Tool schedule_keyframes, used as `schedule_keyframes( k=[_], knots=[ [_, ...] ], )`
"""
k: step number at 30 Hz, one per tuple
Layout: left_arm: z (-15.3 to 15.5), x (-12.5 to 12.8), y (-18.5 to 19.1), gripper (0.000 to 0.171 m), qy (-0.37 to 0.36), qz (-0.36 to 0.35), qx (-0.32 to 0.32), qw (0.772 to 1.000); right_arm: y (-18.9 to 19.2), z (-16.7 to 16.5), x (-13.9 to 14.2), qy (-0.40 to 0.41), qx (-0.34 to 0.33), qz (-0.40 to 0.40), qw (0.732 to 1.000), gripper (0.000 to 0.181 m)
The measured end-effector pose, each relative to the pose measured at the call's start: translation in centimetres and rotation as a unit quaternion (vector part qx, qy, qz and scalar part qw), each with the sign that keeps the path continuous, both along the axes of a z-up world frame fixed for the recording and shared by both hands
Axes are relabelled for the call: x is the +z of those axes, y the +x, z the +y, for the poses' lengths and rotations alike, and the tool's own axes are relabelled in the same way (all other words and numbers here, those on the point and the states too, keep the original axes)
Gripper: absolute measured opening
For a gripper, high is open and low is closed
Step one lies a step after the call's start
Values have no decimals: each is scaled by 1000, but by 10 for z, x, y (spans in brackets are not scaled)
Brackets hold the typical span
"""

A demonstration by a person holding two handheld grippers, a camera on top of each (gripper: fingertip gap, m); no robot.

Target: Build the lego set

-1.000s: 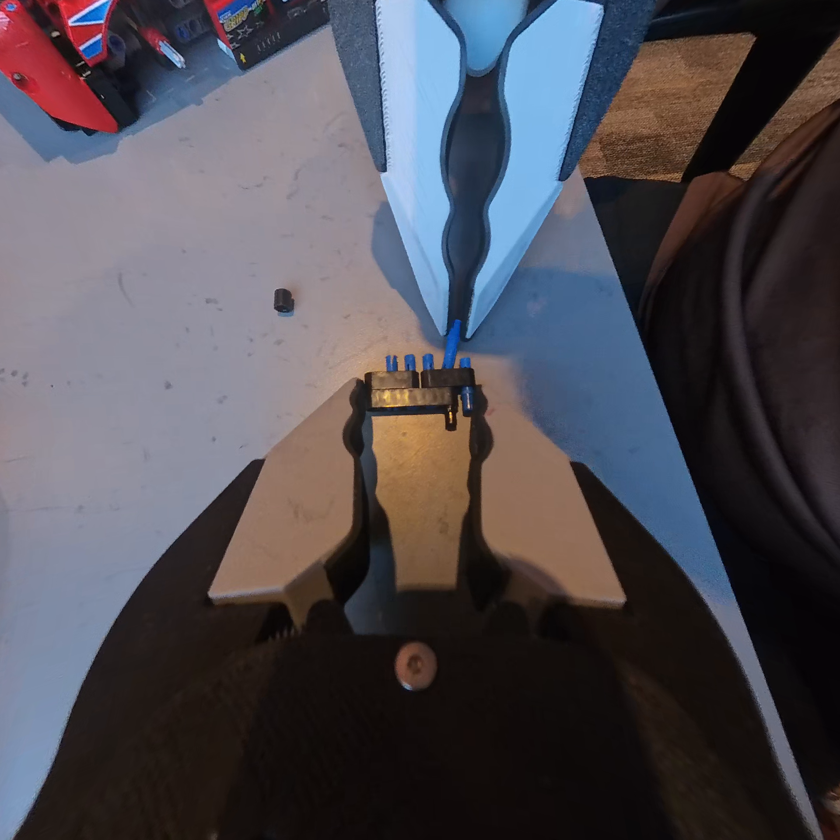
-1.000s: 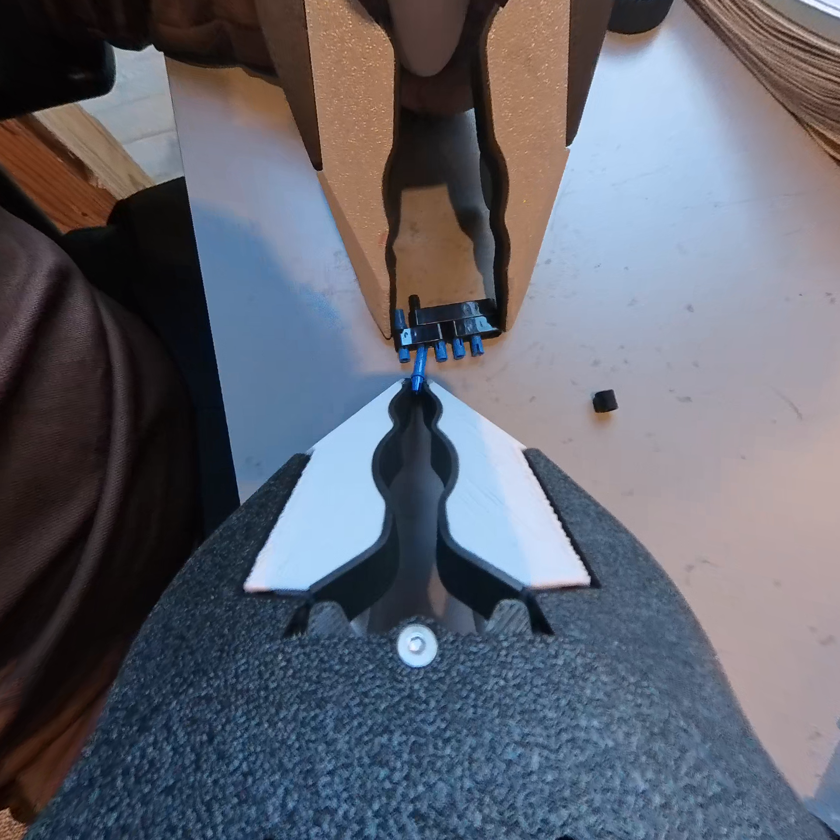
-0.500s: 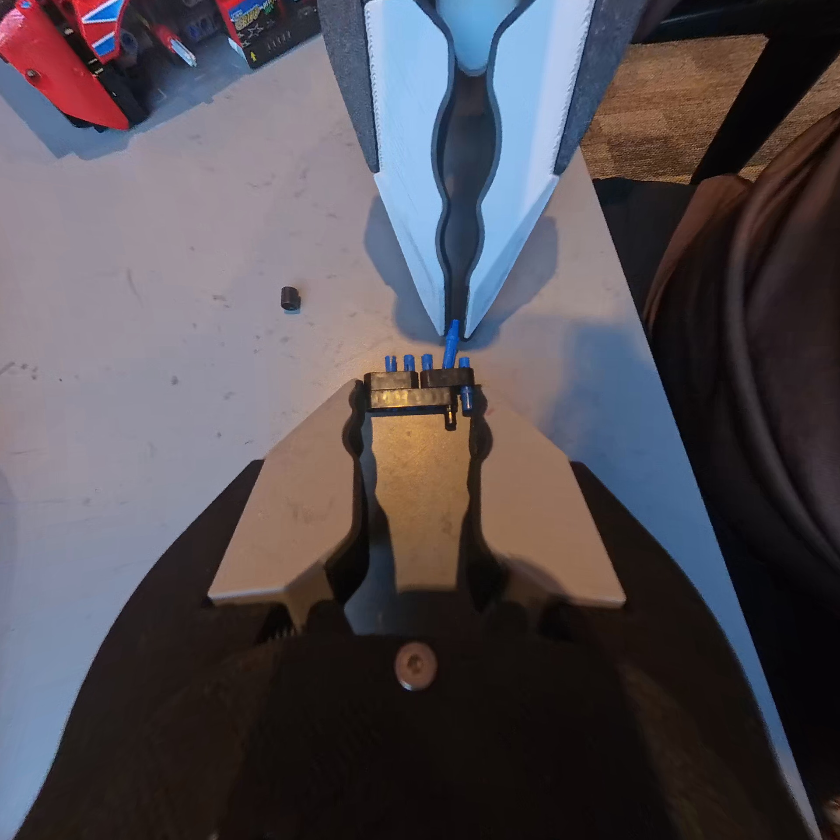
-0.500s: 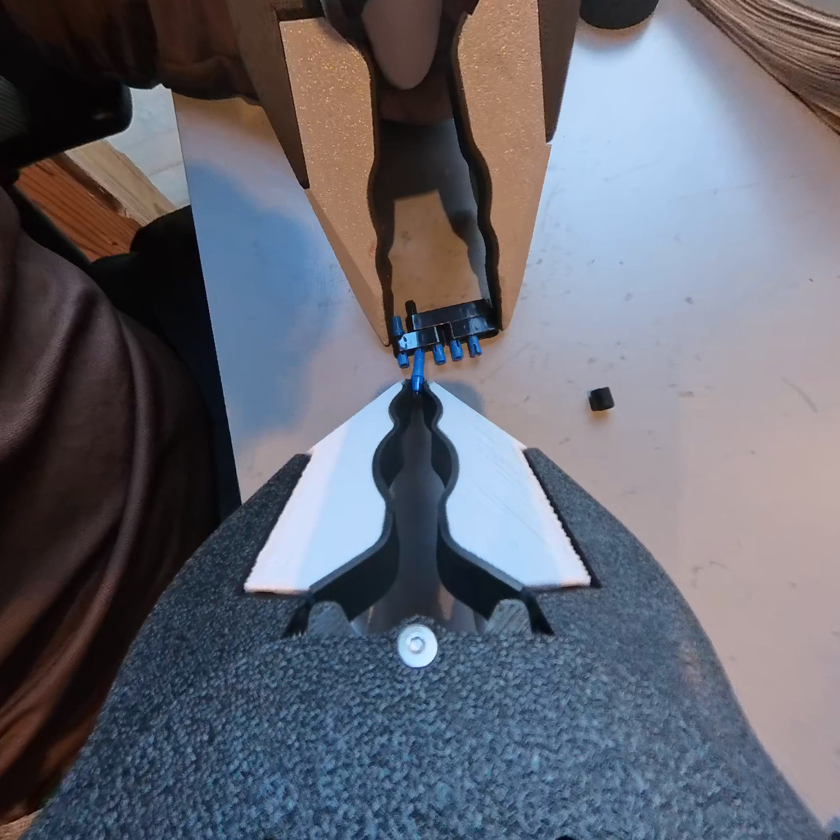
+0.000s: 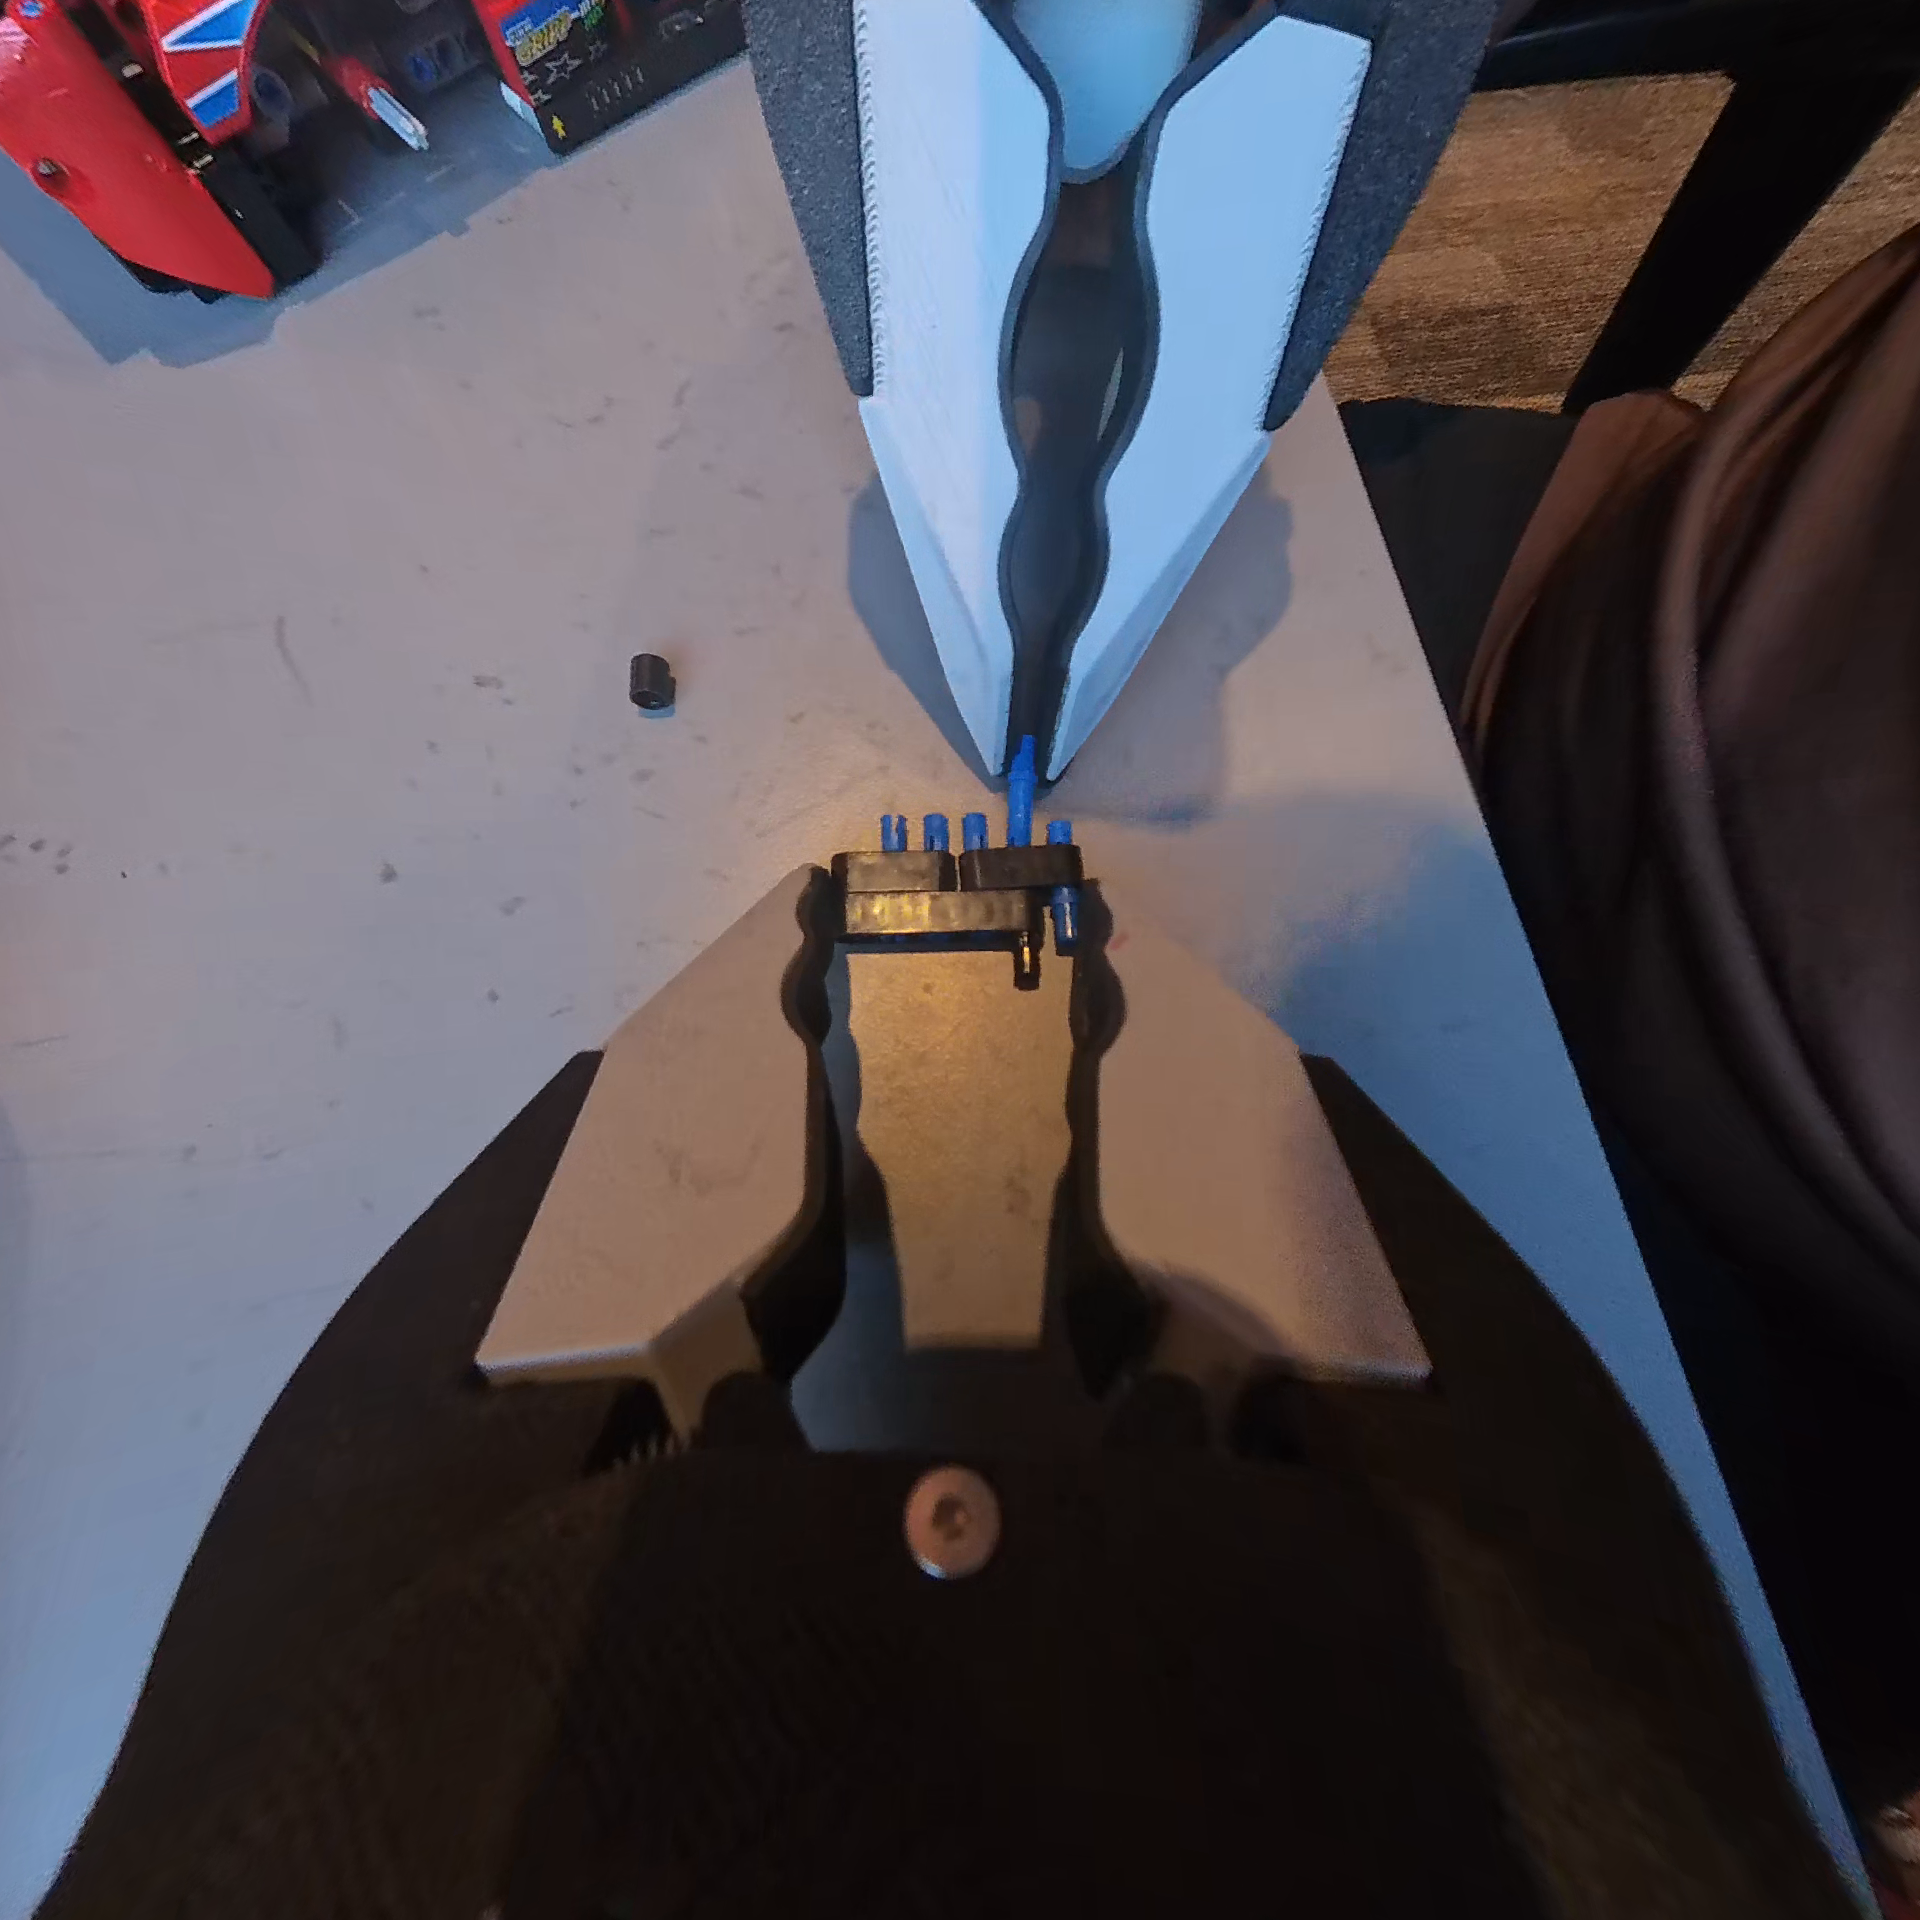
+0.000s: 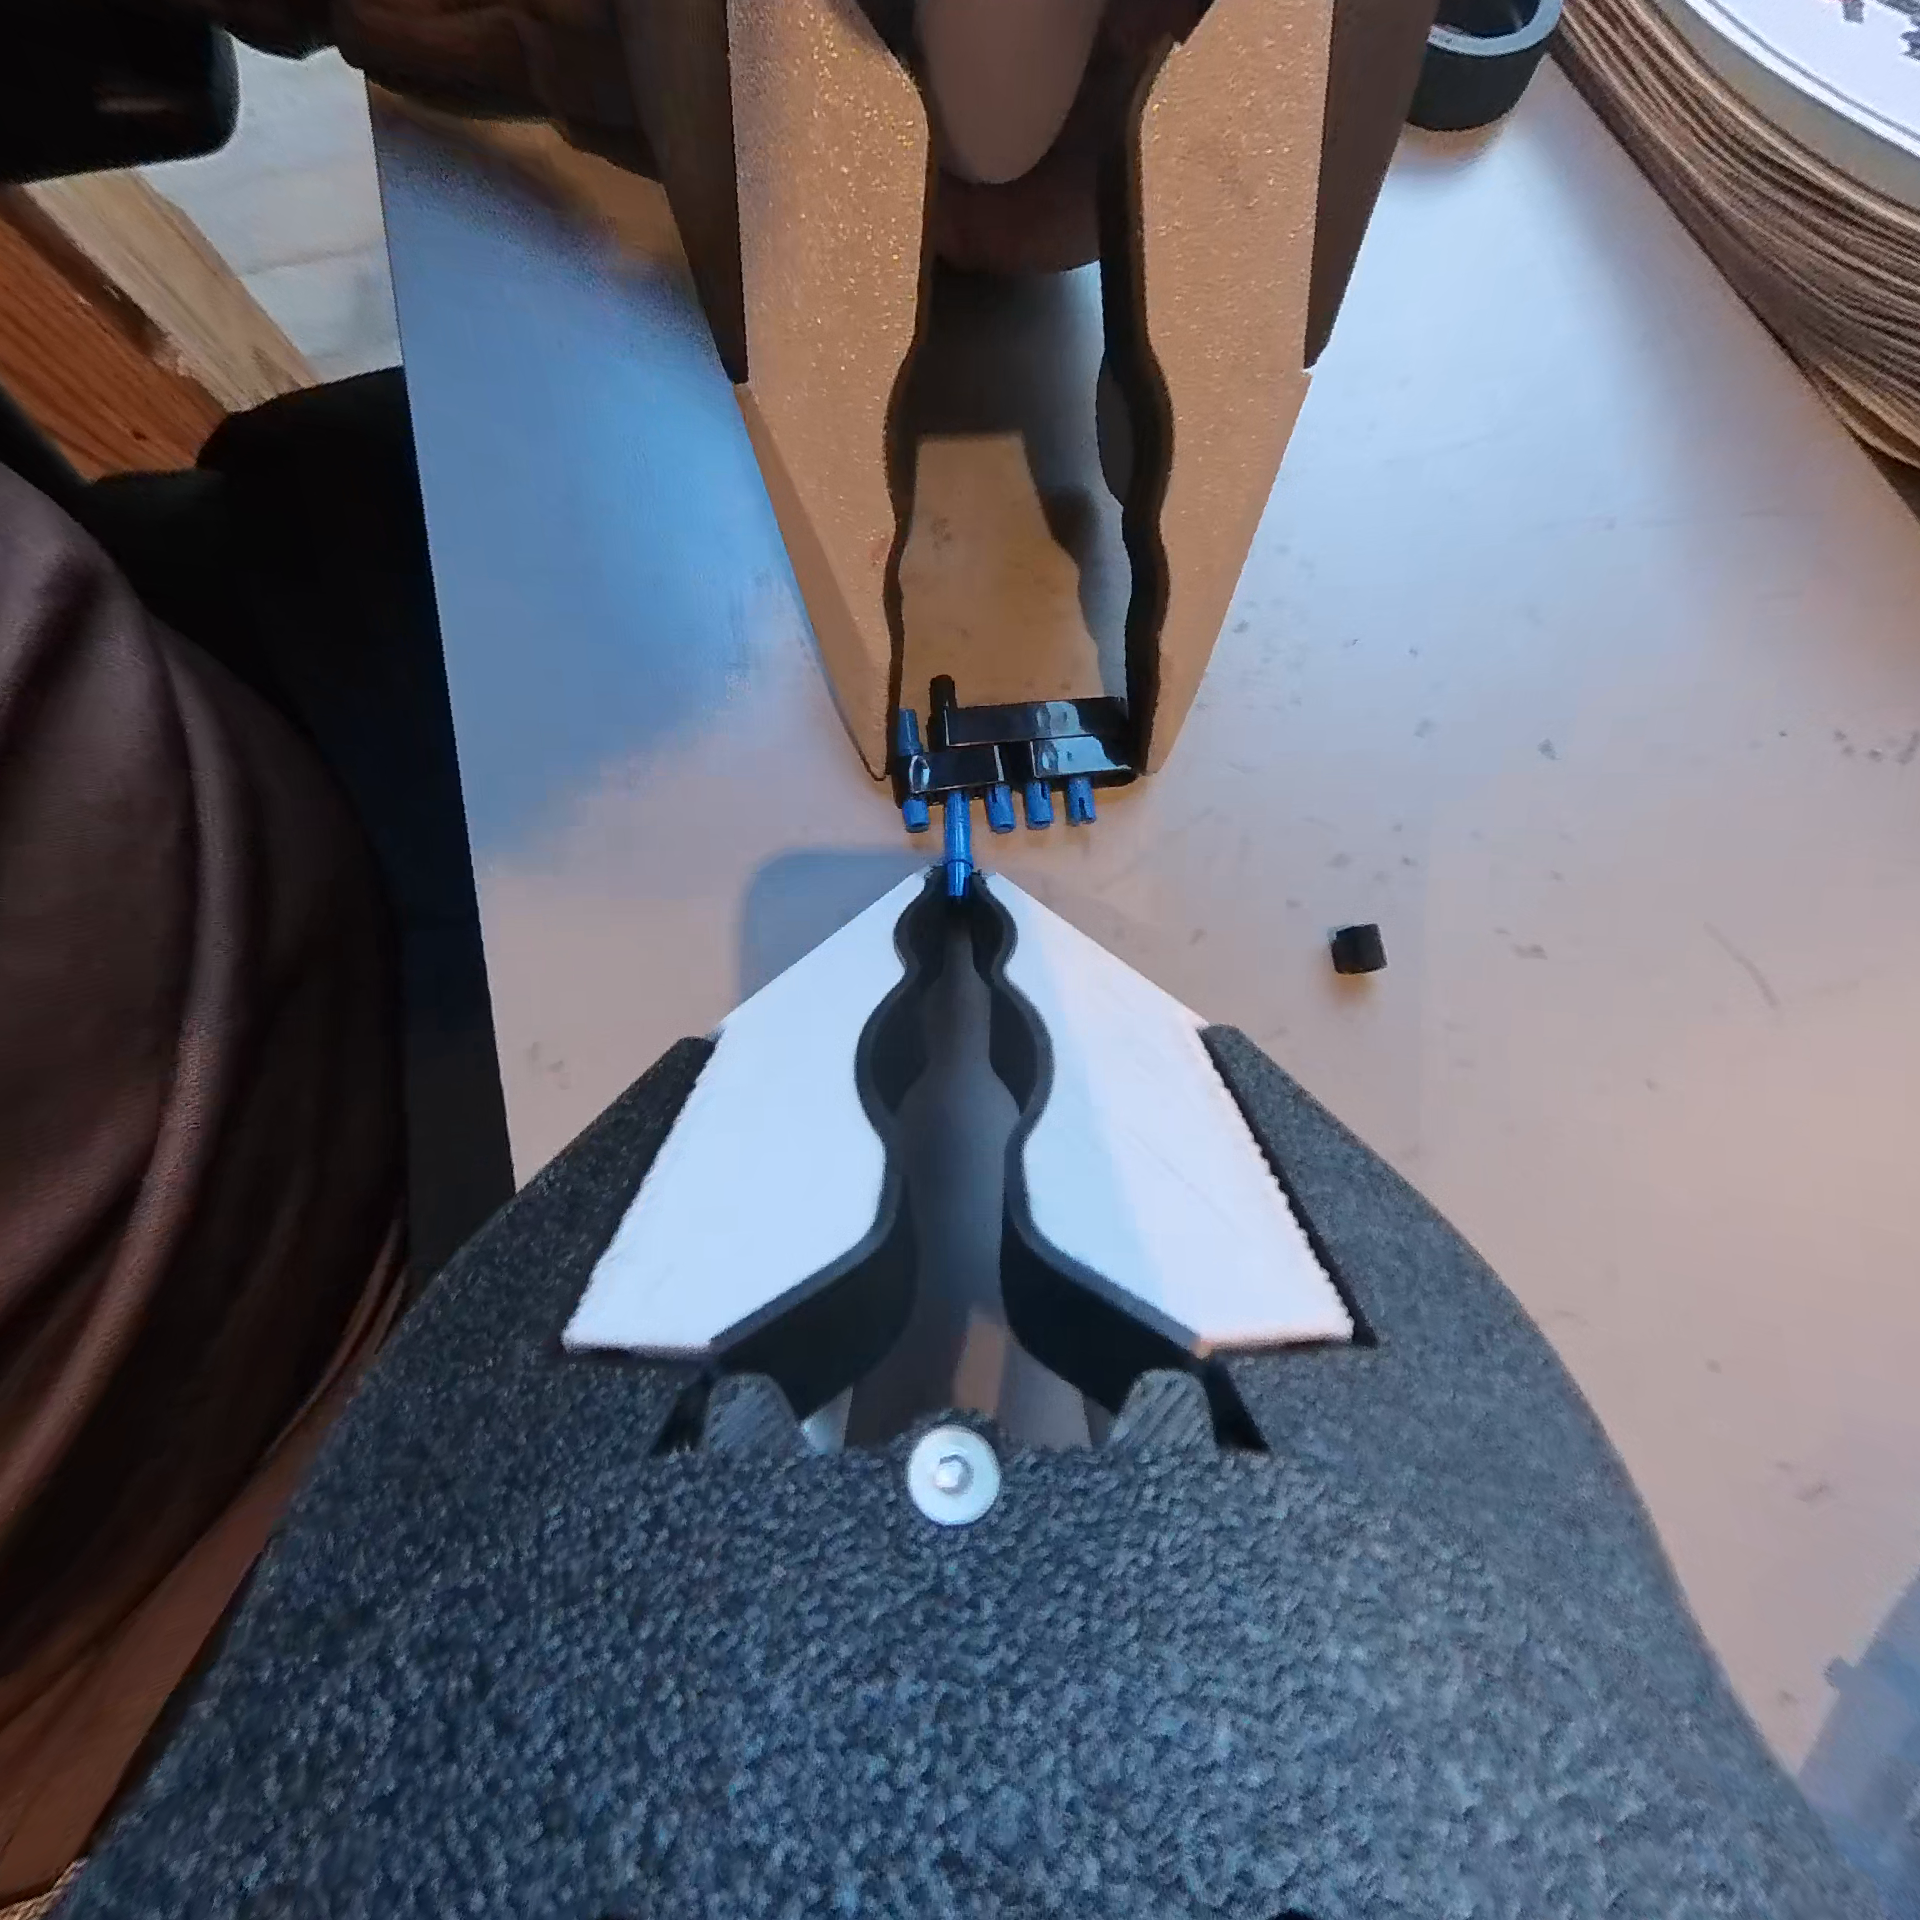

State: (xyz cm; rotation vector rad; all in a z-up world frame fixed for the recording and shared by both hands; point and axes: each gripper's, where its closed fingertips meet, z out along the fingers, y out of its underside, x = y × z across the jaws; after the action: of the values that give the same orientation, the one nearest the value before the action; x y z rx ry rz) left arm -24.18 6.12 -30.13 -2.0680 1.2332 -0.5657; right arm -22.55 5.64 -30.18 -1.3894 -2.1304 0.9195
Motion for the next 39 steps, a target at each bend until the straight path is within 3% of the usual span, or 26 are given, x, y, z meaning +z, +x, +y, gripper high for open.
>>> schedule_keyframes(
  k=[11,15,23,27,31,39],
  knots=[
    [-3,0,0,44,5,2,-12,1000,-1,-2,1,36,29,17,999,3],
    [-3,0,0,44,6,3,-13,1000,-1,-3,0,-60,29,-29,997,4],
    [-3,0,-1,44,7,4,-12,1000,-2,-7,1,-145,-7,-73,987,4],
    [-3,0,-1,44,5,3,-9,1000,-3,-5,1,-118,-5,-59,991,4],
    [-3,0,-2,44,5,3,-7,1000,-4,-5,0,-16,31,-12,999,4],
    [-1,1,-6,45,0,-1,20,1000,-5,-1,0,-57,10,-29,998,4]
  ],
)
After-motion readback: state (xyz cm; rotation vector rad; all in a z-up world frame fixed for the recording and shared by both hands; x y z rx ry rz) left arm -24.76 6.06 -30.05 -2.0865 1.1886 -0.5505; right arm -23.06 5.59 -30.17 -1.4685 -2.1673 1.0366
